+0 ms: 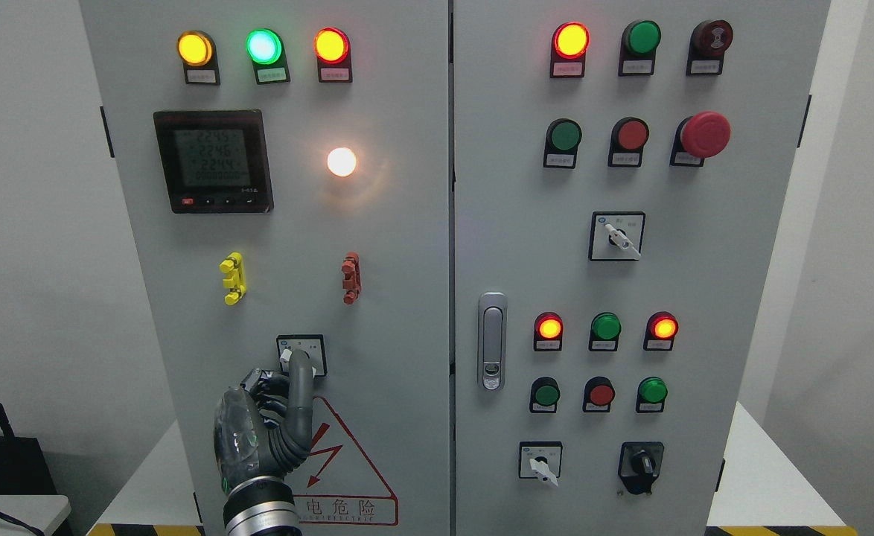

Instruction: Turn on light switch 1

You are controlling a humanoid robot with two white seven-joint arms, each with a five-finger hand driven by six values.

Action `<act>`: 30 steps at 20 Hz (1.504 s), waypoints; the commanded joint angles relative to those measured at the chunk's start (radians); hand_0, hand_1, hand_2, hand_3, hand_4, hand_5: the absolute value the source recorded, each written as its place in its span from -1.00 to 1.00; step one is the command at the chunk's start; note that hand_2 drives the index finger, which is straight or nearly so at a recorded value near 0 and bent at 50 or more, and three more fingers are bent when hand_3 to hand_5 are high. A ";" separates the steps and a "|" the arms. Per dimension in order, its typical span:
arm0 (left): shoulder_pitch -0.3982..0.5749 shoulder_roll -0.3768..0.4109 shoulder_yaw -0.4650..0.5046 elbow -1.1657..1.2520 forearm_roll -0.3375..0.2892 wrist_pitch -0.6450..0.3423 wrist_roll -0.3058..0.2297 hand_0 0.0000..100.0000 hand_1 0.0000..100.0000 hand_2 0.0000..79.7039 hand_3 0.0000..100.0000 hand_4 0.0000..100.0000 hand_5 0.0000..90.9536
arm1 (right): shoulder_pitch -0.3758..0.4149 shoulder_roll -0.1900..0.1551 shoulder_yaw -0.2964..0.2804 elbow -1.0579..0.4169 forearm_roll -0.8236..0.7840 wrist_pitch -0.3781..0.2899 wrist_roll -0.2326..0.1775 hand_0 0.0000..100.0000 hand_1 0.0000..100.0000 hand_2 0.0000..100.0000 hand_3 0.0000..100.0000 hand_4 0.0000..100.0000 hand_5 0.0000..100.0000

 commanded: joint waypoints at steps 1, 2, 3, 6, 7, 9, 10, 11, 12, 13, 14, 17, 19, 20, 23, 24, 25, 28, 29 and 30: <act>0.028 0.001 0.004 -0.028 0.000 -0.003 0.008 -0.50 -0.60 0.53 0.49 0.58 0.68 | 0.000 0.000 0.000 0.000 -0.017 -0.001 0.000 -0.76 -0.22 -1.00 -1.00 -1.00 -1.00; 0.030 0.001 0.006 -0.035 0.000 -0.003 0.014 -0.50 -0.60 0.54 0.49 0.58 0.68 | 0.000 0.000 0.000 0.000 -0.018 -0.001 0.000 -0.76 -0.22 -1.00 -1.00 -1.00 -1.00; 0.031 0.001 0.009 -0.038 0.000 -0.003 0.014 -0.50 -0.60 0.54 0.50 0.58 0.69 | 0.000 0.000 0.000 0.000 -0.017 -0.001 0.000 -0.76 -0.22 -1.00 -1.00 -1.00 -1.00; 0.036 0.000 0.012 -0.042 0.000 -0.005 0.014 -0.49 -0.60 0.56 0.51 0.59 0.70 | 0.000 0.000 0.000 0.000 -0.018 -0.001 0.000 -0.76 -0.22 -1.00 -1.00 -1.00 -1.00; 0.037 0.001 0.013 -0.042 0.000 -0.009 0.015 -0.49 -0.60 0.57 0.52 0.60 0.70 | 0.000 0.000 0.000 0.000 -0.017 -0.001 0.000 -0.76 -0.22 -1.00 -1.00 -1.00 -1.00; 0.051 0.001 0.015 -0.048 0.000 -0.023 0.015 -0.49 -0.59 0.58 0.53 0.60 0.71 | 0.000 0.000 0.000 0.000 -0.018 -0.001 0.000 -0.76 -0.22 -1.00 -1.00 -1.00 -1.00; 0.059 0.001 0.016 -0.053 0.000 -0.028 0.015 -0.49 -0.59 0.59 0.53 0.61 0.72 | 0.000 0.000 0.000 0.000 -0.017 -0.001 0.000 -0.76 -0.22 -1.00 -1.00 -1.00 -1.00; 0.063 0.001 0.016 -0.053 0.000 -0.034 0.015 -0.49 -0.59 0.60 0.53 0.61 0.72 | 0.000 0.000 0.000 -0.002 -0.017 -0.001 0.000 -0.76 -0.22 -1.00 -1.00 -1.00 -1.00; 0.073 0.003 0.022 -0.053 0.000 -0.045 0.015 -0.48 -0.60 0.61 0.54 0.62 0.73 | 0.000 0.000 0.000 0.000 -0.018 -0.001 0.000 -0.76 -0.22 -1.00 -1.00 -1.00 -1.00; 0.083 0.003 0.035 -0.053 0.000 -0.063 0.015 -0.48 -0.60 0.61 0.55 0.63 0.74 | 0.000 0.000 0.000 0.000 -0.017 -0.001 0.000 -0.76 -0.22 -1.00 -1.00 -1.00 -1.00; 0.100 0.004 0.048 -0.053 0.000 -0.098 0.015 -0.48 -0.60 0.62 0.56 0.63 0.74 | 0.000 0.000 0.000 0.000 -0.017 -0.001 0.000 -0.76 -0.22 -1.00 -1.00 -1.00 -1.00; 0.166 0.012 0.105 -0.051 0.008 -0.221 0.014 -0.47 -0.58 0.66 0.58 0.64 0.76 | 0.000 0.000 0.000 0.000 -0.018 -0.001 0.000 -0.76 -0.22 -1.00 -1.00 -1.00 -1.00; 0.215 0.015 0.153 -0.048 0.023 -0.305 0.011 -0.47 -0.57 0.68 0.60 0.65 0.77 | 0.000 0.000 0.000 0.000 -0.017 -0.001 0.000 -0.76 -0.22 -1.00 -1.00 -1.00 -1.00; 0.244 0.023 0.176 -0.048 0.040 -0.337 0.009 -0.47 -0.57 0.68 0.61 0.65 0.77 | 0.000 0.000 0.000 0.000 -0.017 -0.001 0.000 -0.76 -0.22 -1.00 -1.00 -1.00 -1.00; 0.338 0.035 0.246 -0.044 0.098 -0.413 0.005 -0.47 -0.55 0.71 0.63 0.67 0.78 | 0.000 0.000 0.000 0.000 -0.017 -0.001 0.000 -0.76 -0.22 -1.00 -1.00 -1.00 -1.00; 0.368 0.041 0.278 -0.041 0.121 -0.425 0.000 -0.47 -0.55 0.72 0.63 0.68 0.76 | 0.000 0.000 0.000 0.000 -0.017 -0.001 0.000 -0.76 -0.22 -1.00 -1.00 -1.00 -1.00; 0.396 0.044 0.312 -0.036 0.147 -0.437 -0.001 -0.48 -0.54 0.73 0.64 0.69 0.68 | 0.000 0.000 0.000 0.000 -0.017 -0.001 0.000 -0.76 -0.22 -1.00 -1.00 -1.00 -1.00; 0.474 0.052 0.425 0.017 0.210 -0.514 -0.026 -0.47 -0.51 0.75 0.69 0.68 0.50 | 0.000 0.000 0.000 0.000 -0.018 -0.001 0.000 -0.76 -0.22 -1.00 -1.00 -1.00 -1.00; 0.505 0.060 0.468 0.046 0.219 -0.555 -0.035 -0.46 -0.50 0.76 0.69 0.68 0.46 | 0.000 0.000 0.000 0.000 -0.017 -0.001 0.000 -0.76 -0.22 -1.00 -1.00 -1.00 -1.00; 0.533 0.063 0.513 0.077 0.227 -0.599 -0.055 -0.46 -0.50 0.73 0.68 0.66 0.39 | 0.000 0.000 0.000 0.000 -0.017 -0.001 0.000 -0.76 -0.22 -1.00 -1.00 -1.00 -1.00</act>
